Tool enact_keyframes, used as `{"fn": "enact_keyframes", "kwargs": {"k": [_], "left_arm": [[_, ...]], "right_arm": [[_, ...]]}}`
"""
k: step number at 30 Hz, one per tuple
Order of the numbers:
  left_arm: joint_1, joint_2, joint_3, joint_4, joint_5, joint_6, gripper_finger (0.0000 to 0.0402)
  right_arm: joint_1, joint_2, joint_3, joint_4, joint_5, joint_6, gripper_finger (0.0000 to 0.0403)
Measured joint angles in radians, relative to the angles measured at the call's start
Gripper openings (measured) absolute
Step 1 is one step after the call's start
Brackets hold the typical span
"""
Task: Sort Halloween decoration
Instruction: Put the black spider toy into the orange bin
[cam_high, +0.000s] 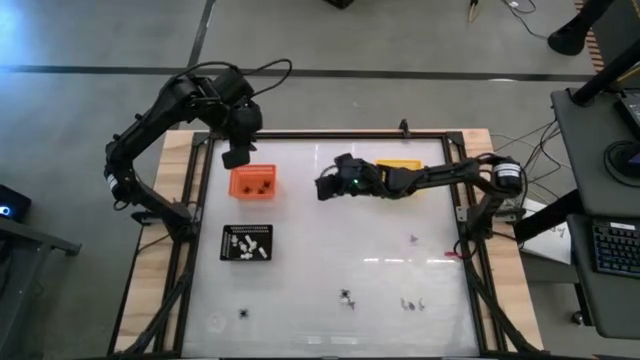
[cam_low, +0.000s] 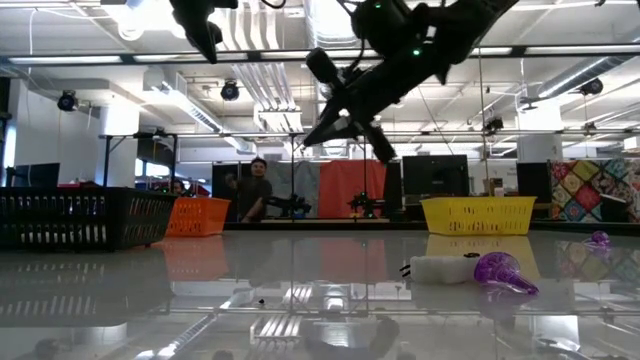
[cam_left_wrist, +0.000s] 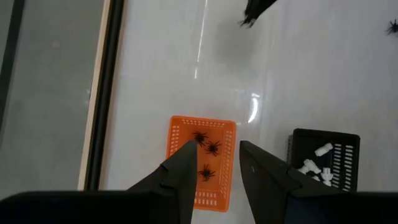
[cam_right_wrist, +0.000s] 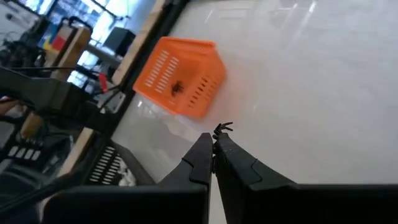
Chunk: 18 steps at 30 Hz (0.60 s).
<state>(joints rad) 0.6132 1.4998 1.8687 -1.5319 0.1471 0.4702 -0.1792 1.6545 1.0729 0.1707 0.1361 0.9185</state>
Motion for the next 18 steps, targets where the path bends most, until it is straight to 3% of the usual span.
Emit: {"fn": "enact_keyframes", "kwargs": {"k": [8,11,18], "left_arm": [[0.0,0.0,0.0,0.012,0.0,-0.035,0.0103],[0.0,0.0,0.0,0.006,-0.005,-0.066,0.0103],[0.006,-0.002,0.0,0.004,-0.008,-0.125,0.0103]], "right_arm": [[-0.076,0.136,0.211,-0.02,-0.152,-0.194,0.0009],[-0.112,0.183,0.287,-0.086,-0.255,-0.235,0.0009],[-0.156,0.26,0.374,-0.124,-0.405,-0.305,0.0009]]}}
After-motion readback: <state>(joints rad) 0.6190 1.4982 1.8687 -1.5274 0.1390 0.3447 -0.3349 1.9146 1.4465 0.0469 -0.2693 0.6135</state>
